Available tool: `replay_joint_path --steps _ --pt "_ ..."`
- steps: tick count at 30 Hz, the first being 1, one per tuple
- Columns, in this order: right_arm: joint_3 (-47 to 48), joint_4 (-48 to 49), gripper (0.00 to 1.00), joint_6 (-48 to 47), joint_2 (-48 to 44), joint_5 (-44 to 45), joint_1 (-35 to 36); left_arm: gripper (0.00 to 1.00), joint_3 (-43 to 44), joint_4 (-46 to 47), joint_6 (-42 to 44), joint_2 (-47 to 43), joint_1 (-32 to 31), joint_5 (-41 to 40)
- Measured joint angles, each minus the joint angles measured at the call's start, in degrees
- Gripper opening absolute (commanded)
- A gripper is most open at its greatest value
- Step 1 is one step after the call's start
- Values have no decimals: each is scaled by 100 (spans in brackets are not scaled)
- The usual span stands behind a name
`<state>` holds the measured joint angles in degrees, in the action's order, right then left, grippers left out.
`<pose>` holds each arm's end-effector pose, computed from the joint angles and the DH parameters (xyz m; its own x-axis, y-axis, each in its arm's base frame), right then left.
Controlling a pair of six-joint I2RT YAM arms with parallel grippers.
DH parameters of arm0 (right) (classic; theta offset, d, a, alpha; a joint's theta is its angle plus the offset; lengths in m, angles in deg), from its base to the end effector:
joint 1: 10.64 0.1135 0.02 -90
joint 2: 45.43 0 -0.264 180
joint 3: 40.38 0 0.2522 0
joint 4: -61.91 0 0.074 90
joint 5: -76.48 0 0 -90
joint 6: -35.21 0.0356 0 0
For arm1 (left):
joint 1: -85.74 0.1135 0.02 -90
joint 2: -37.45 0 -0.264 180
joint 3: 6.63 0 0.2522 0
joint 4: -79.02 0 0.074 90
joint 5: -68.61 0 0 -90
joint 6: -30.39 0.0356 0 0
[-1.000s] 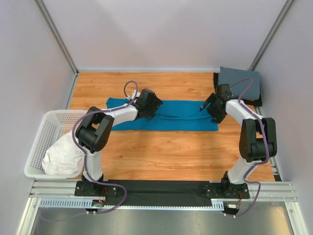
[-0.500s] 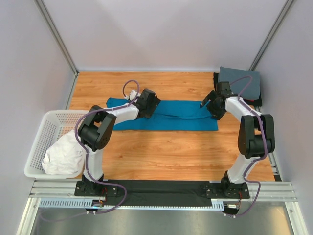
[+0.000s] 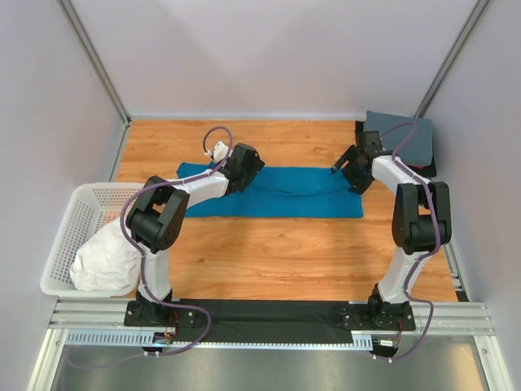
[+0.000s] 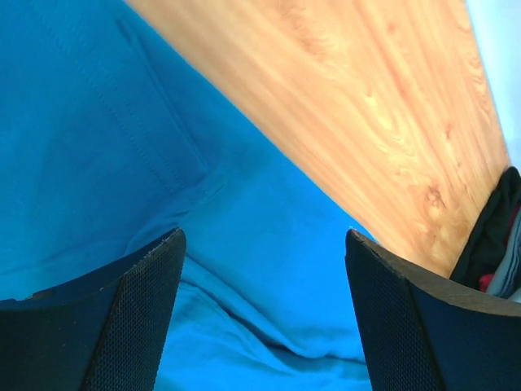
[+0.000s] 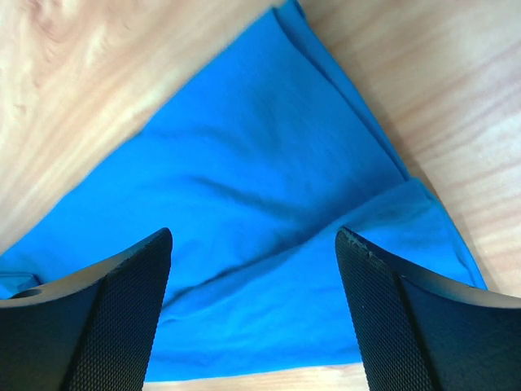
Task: Fold and stack the t-shirts
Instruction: Fold the tshirt
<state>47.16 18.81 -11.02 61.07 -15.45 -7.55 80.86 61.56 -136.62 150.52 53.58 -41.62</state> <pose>0.3842 0.0219 0.1879 -0.6852 0.6554 -0.3178 0.5600 0.7530 0.3456 0.3701 -0.2182 0.1742 -0.4081 -0.8234 -0.3943 -0.4988 0.5628 -0.6591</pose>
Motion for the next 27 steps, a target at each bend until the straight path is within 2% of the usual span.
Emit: replay_joint_path --steps 9,15,22,27 --pt "302 155 82 22 380 35 -66 86 -125 74 804 -656 -17 -238" --pt "420 245 81 -57 627 31 -114 86 -184 251 1342 -887 -356 -240" --pt "417 455 80 -688 667 -70 -114 86 -184 345 1274 -839 -949 -177" --pt "219 649 80 -970 579 -52 -114 85 -70 476 1126 -409 -1145 -116"
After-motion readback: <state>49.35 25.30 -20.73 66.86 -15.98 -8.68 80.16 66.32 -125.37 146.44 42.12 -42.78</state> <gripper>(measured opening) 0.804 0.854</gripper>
